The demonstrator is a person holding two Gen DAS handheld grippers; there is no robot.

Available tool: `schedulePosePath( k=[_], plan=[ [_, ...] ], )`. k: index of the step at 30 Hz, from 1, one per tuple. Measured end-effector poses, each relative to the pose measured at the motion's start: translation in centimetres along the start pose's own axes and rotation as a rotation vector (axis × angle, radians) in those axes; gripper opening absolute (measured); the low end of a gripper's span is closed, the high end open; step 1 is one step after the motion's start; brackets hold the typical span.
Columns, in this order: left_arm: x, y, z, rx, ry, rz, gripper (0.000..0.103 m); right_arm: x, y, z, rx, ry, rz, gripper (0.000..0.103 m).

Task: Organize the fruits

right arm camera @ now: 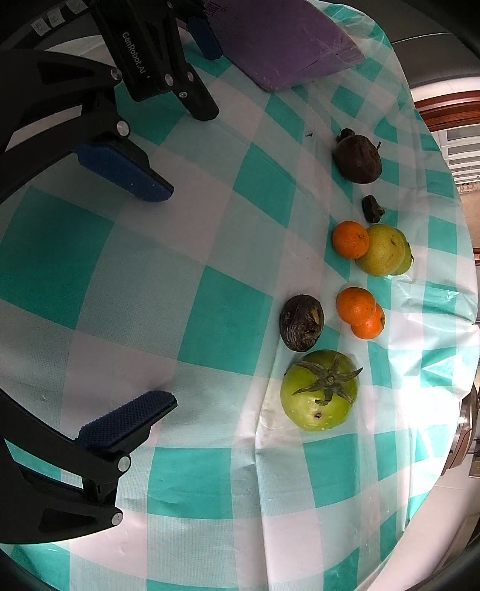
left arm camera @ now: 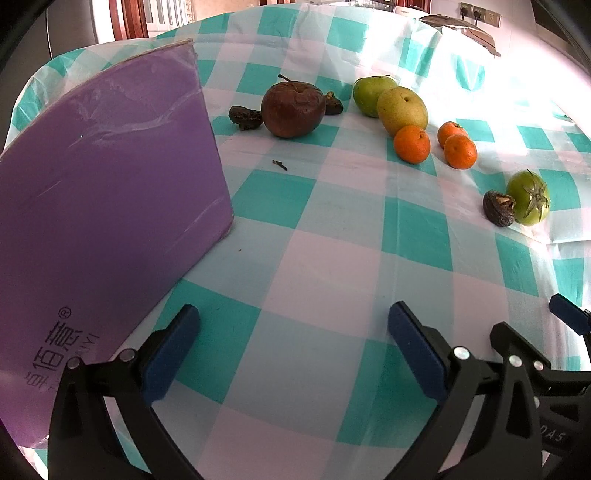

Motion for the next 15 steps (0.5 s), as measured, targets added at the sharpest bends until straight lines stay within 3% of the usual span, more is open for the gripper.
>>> schedulePosePath(
  k=[15],
  plan=[
    [-0.02, 0.02, -0.08, -0.001, -0.002, -0.001, 0.102, 0.06, -0.08, 0.02, 0.002, -0.003, 0.006, 0.099]
  ],
)
Point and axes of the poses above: each gripper's, at about its wrist camera, not at the fingertips, and x roughly the way its jaws point, z to its left, y to its underside, the point moved 3 cm from there along x, roughly the way its jaws point, and after that the axes turned 9 degrees about y, right-handed, at the moved point
